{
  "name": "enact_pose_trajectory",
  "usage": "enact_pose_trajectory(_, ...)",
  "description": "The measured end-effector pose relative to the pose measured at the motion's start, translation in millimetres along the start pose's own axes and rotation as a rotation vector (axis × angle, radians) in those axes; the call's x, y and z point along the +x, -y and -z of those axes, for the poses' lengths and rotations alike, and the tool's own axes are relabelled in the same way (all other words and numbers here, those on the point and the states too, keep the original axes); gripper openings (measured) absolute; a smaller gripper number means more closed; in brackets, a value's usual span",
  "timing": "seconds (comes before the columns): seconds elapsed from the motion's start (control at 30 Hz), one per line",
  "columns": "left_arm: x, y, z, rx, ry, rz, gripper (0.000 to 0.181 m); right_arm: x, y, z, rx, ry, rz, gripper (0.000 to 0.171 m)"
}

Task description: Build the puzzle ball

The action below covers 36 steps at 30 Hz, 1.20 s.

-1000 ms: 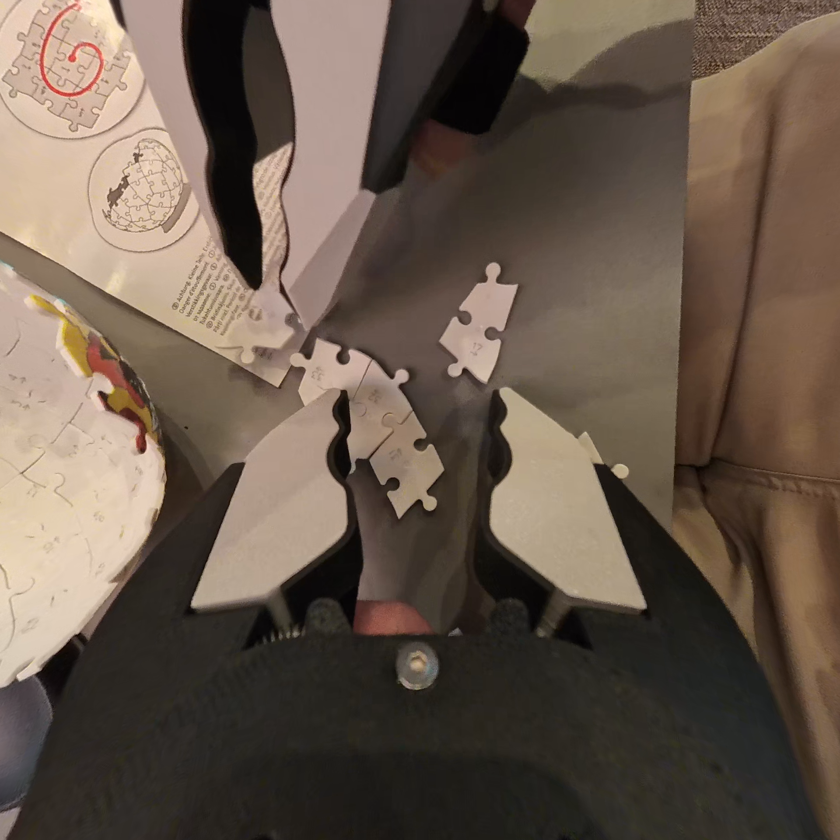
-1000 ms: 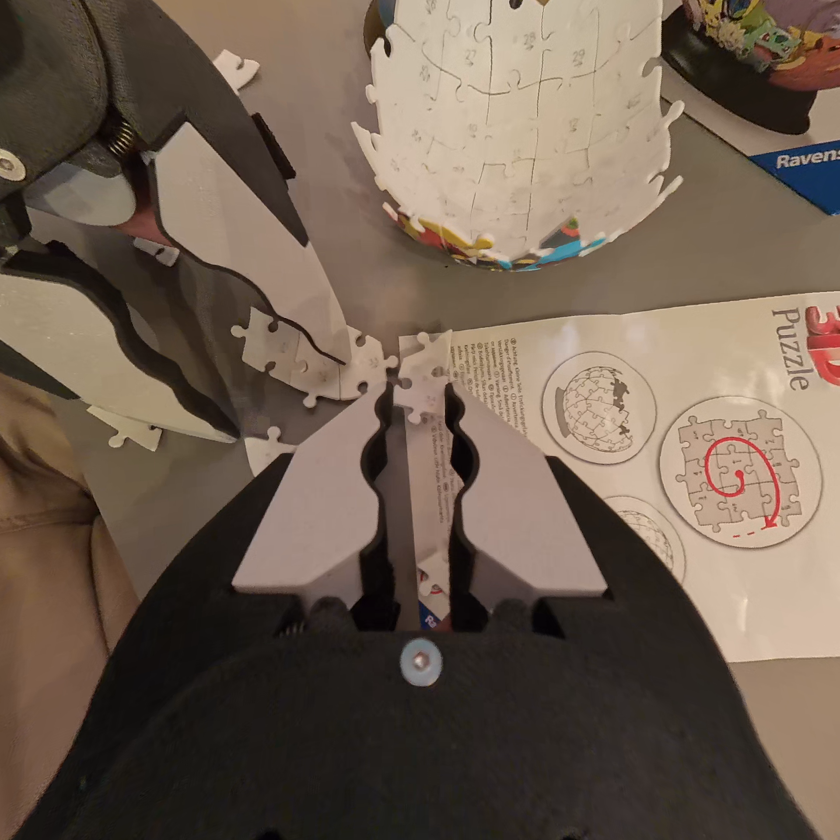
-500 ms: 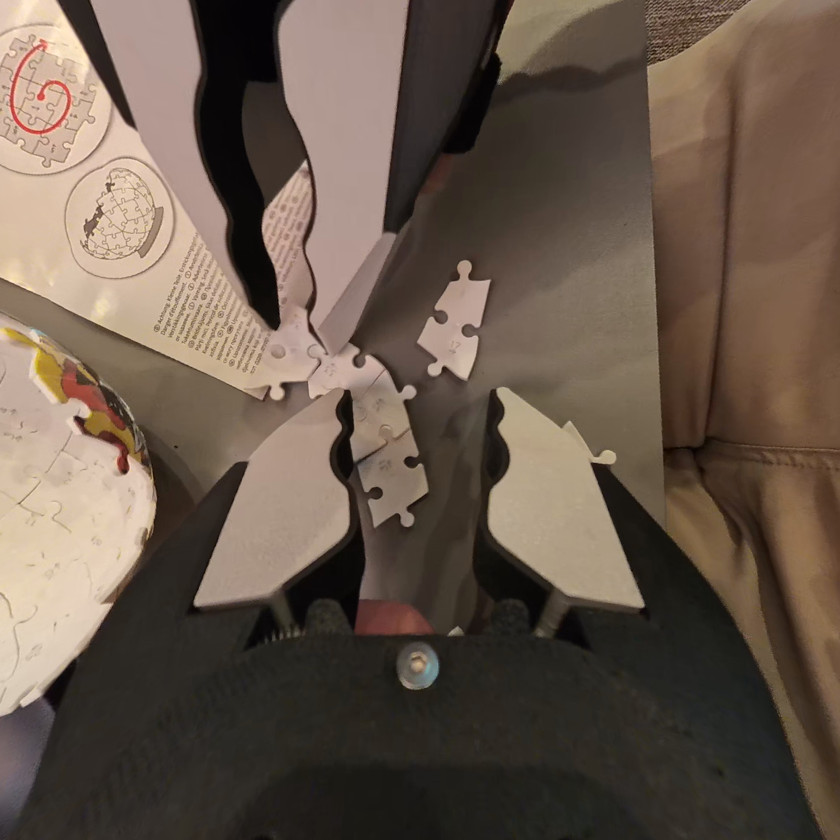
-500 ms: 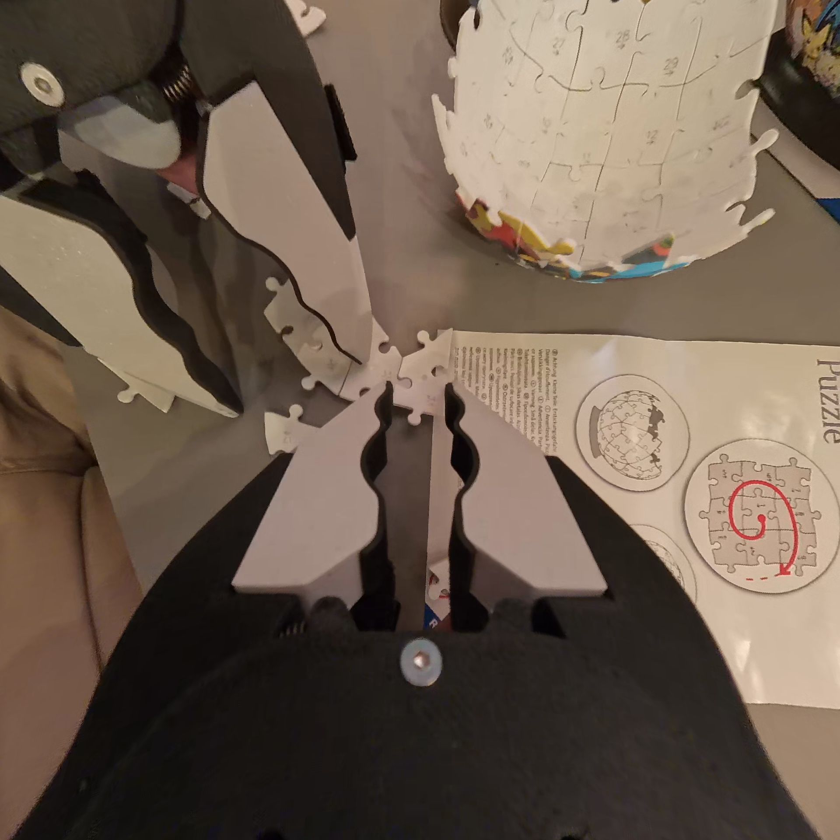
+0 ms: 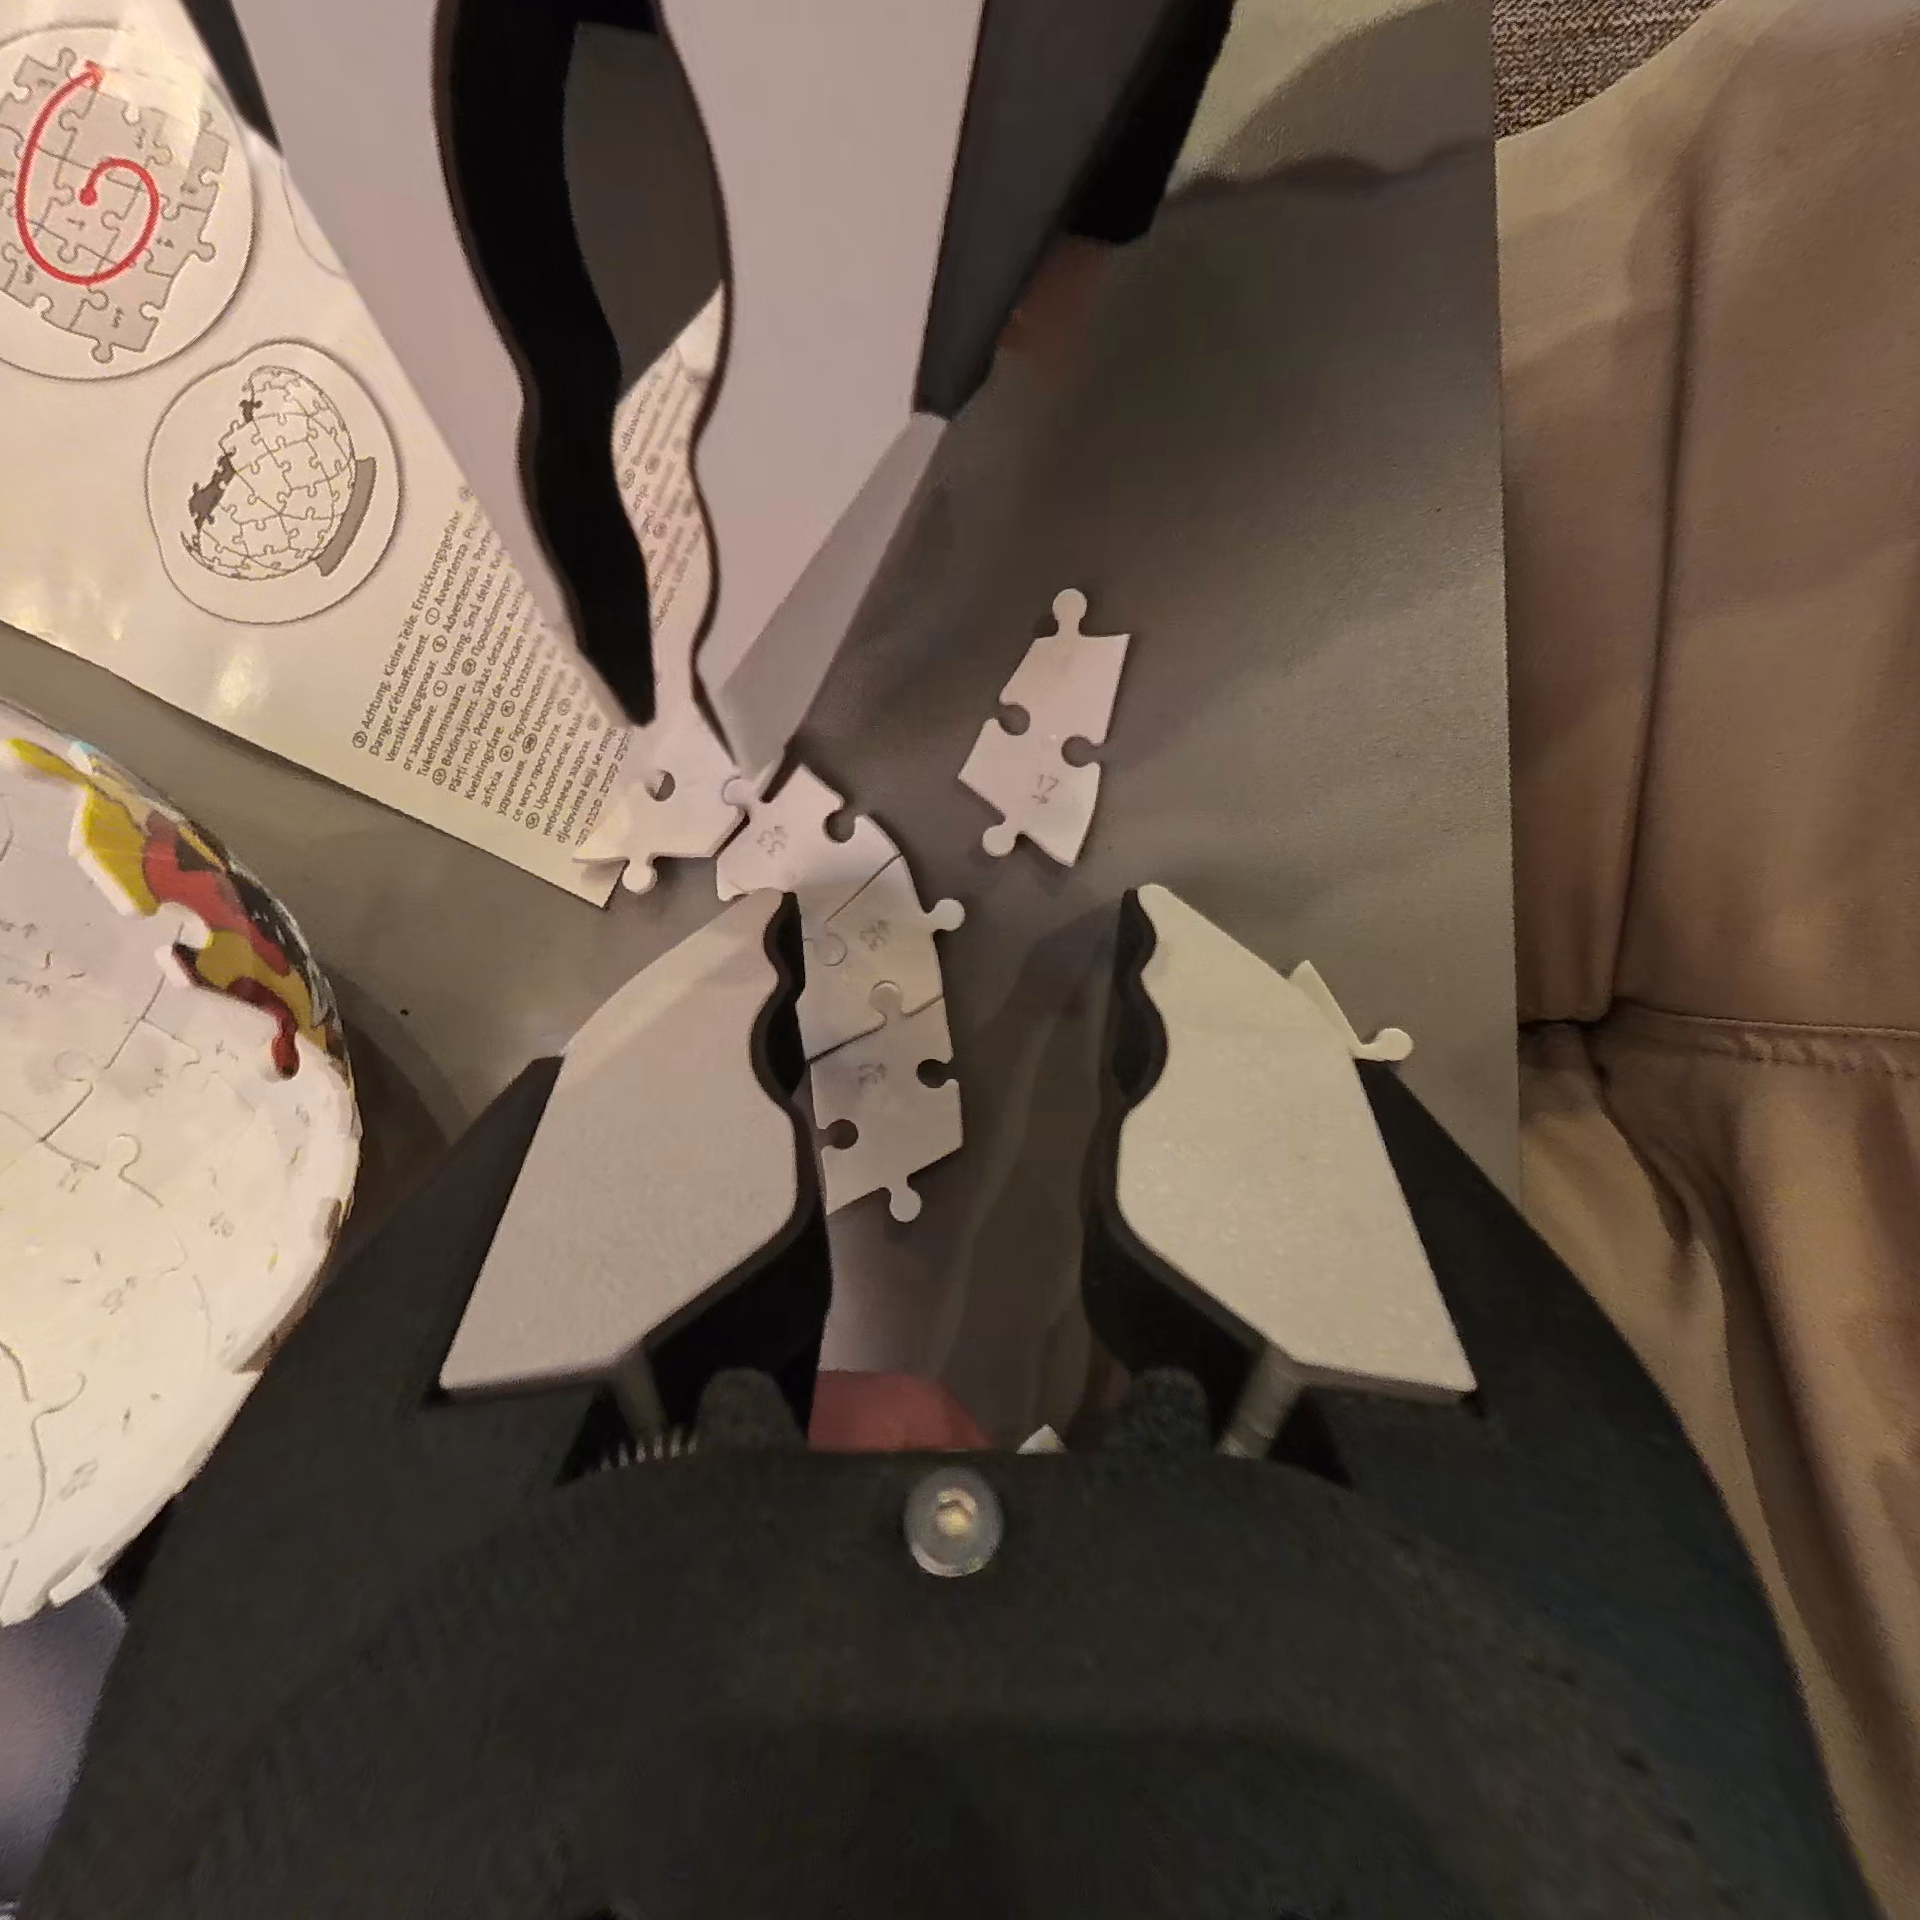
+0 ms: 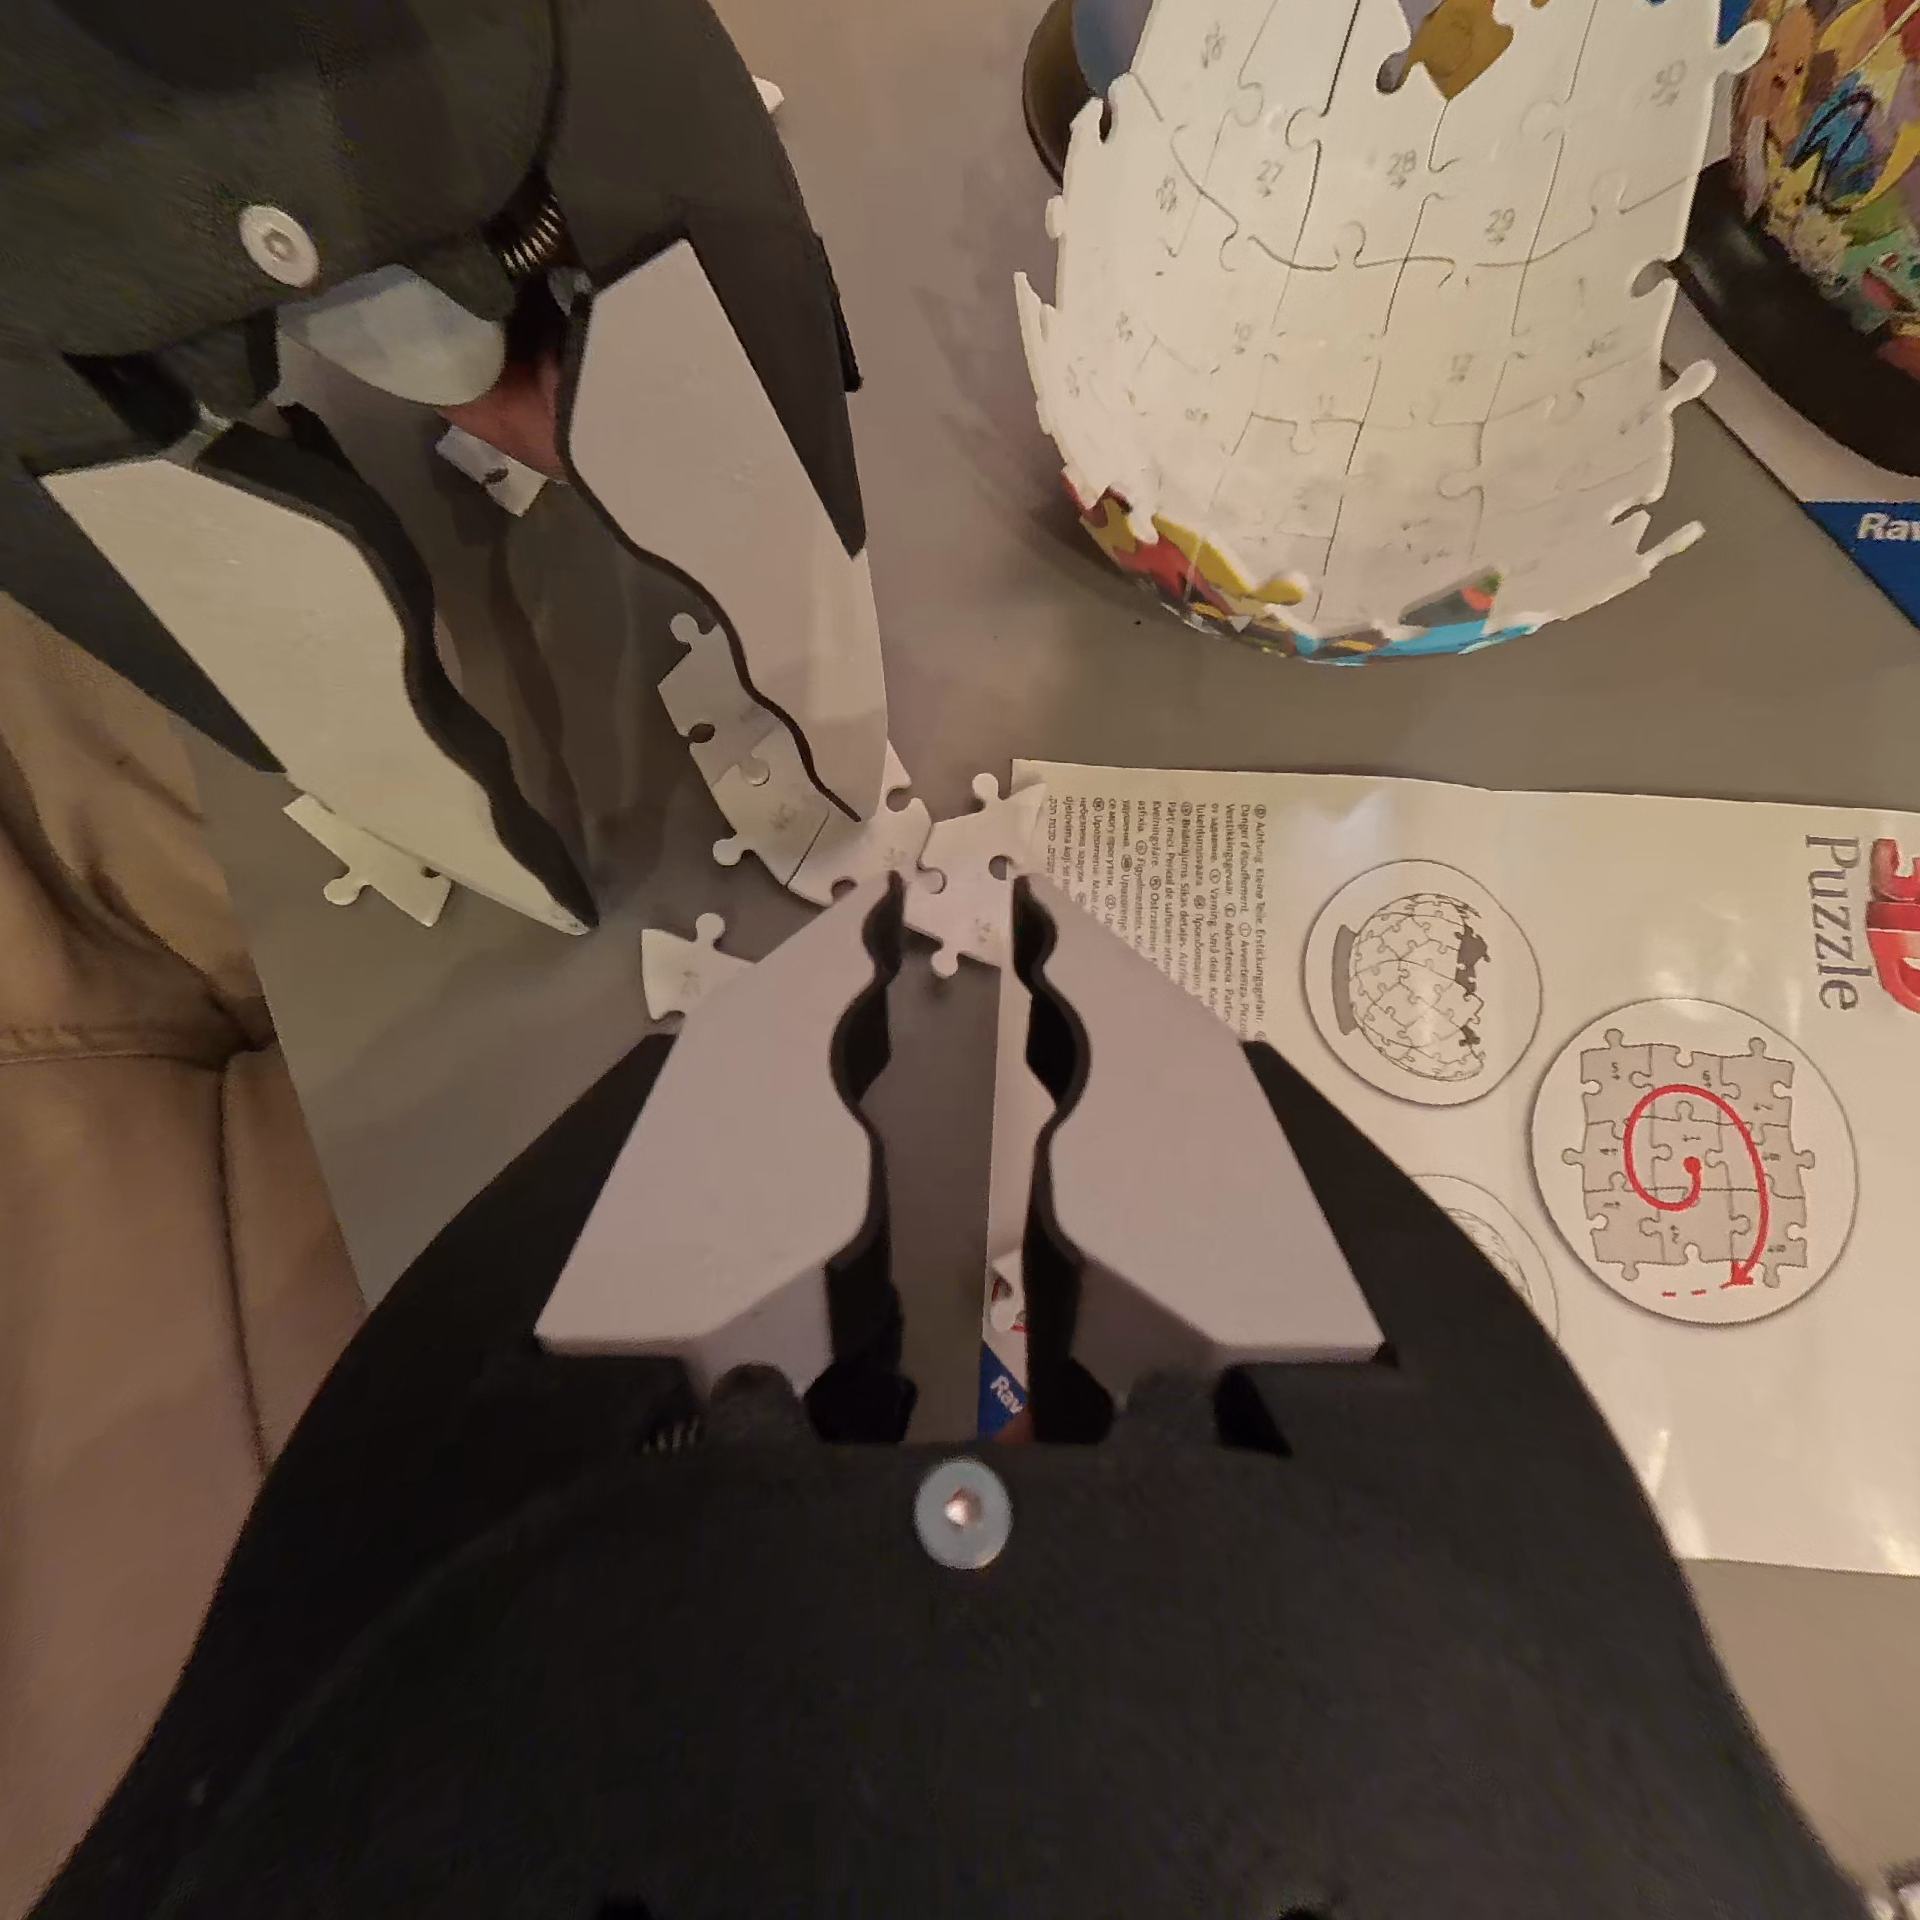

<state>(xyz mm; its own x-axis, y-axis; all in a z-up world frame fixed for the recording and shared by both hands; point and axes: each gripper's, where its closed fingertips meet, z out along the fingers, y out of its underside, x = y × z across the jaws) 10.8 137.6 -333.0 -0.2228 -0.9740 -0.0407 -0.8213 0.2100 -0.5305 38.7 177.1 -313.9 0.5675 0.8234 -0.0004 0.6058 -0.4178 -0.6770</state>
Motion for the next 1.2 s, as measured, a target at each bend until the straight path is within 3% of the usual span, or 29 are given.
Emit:
enact_pose_trajectory(0.23,-1.1,0.2,0.3,-0.001,0.009,-0.004,0.057,-1.4,-3.6,-15.8,-0.026,0.015,-0.013,0.000)
enact_pose_trajectory(1.2,6.0,-15.1,17.6,-0.030,0.030,0.011,0.058,-10.3,-5.8,-17.4,-0.126,-0.024,0.024,0.000)
